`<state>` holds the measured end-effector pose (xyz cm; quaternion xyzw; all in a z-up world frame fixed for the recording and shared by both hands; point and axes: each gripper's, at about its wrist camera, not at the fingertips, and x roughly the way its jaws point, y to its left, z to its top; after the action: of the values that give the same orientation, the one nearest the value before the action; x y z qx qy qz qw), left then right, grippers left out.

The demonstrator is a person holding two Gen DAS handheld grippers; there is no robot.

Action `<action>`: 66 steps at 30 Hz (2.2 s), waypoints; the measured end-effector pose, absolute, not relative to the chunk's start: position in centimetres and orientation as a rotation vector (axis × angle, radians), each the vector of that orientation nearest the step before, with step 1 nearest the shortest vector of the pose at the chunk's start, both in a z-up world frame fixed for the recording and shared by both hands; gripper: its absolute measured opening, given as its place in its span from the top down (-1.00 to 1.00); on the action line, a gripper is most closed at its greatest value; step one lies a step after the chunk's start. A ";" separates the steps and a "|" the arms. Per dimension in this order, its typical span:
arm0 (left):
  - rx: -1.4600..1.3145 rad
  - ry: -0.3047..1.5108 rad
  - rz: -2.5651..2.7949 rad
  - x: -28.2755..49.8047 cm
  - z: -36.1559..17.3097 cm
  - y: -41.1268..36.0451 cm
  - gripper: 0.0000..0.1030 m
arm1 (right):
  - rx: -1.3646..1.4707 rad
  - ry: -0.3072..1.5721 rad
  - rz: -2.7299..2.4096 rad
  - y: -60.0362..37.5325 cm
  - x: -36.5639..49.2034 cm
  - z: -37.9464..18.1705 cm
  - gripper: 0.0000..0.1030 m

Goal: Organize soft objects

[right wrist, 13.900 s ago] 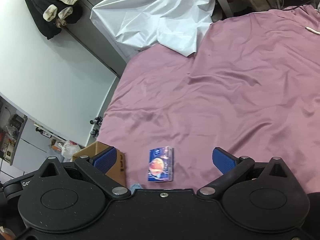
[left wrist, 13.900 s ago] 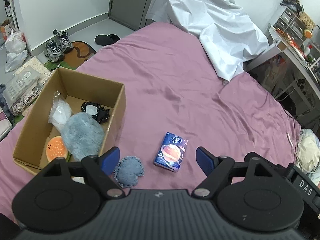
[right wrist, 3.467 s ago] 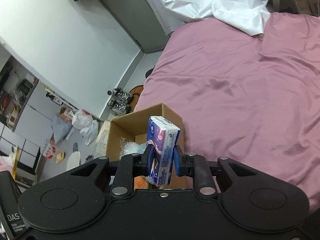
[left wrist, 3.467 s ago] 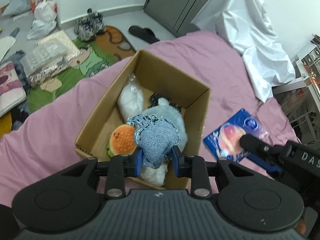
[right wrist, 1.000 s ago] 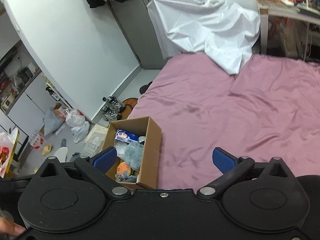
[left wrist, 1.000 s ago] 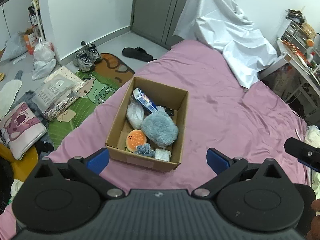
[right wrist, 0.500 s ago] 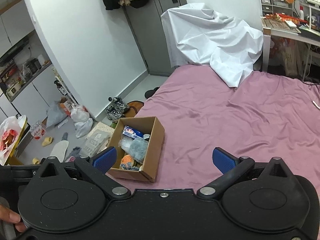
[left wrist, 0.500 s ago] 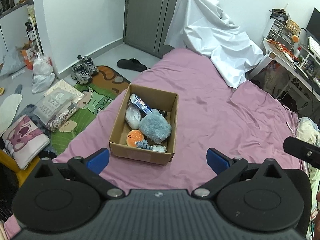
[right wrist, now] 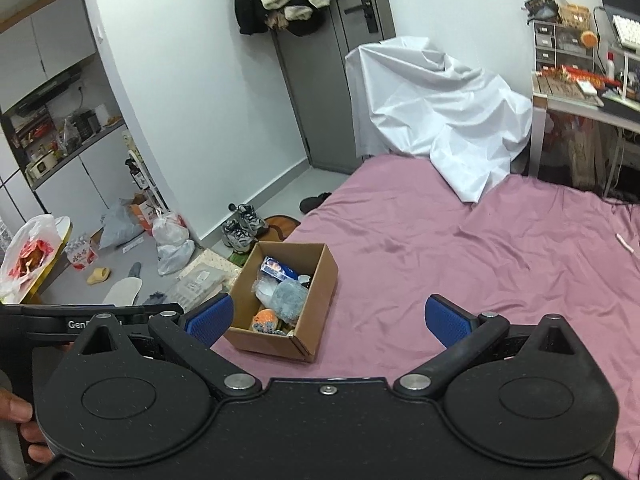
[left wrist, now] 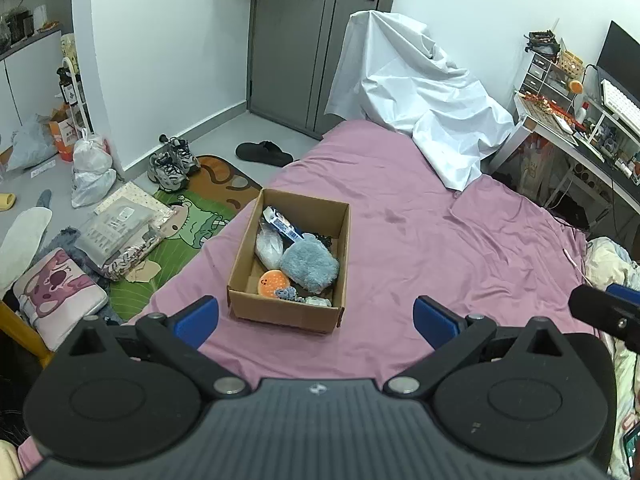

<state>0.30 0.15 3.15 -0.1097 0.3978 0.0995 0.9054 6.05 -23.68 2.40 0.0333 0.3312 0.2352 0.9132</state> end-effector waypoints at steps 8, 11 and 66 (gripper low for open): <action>-0.210 0.804 0.193 -1.1 4.0 -0.6 -0.99 | 0.078 0.667 0.490 -24.0 5.1 2.8 -1.00; -0.203 0.794 0.182 -1.4 4.3 -0.9 -0.99 | 0.071 0.659 0.482 -24.1 4.7 2.9 -1.00; -0.191 0.805 0.179 -2.6 4.1 -1.2 -0.99 | 0.067 0.700 0.440 -23.8 4.2 2.4 -1.00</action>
<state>-2.59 -1.25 4.12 -0.0927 0.3908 0.0870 0.9117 4.23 -23.76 2.43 0.0328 0.3402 0.2136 0.9152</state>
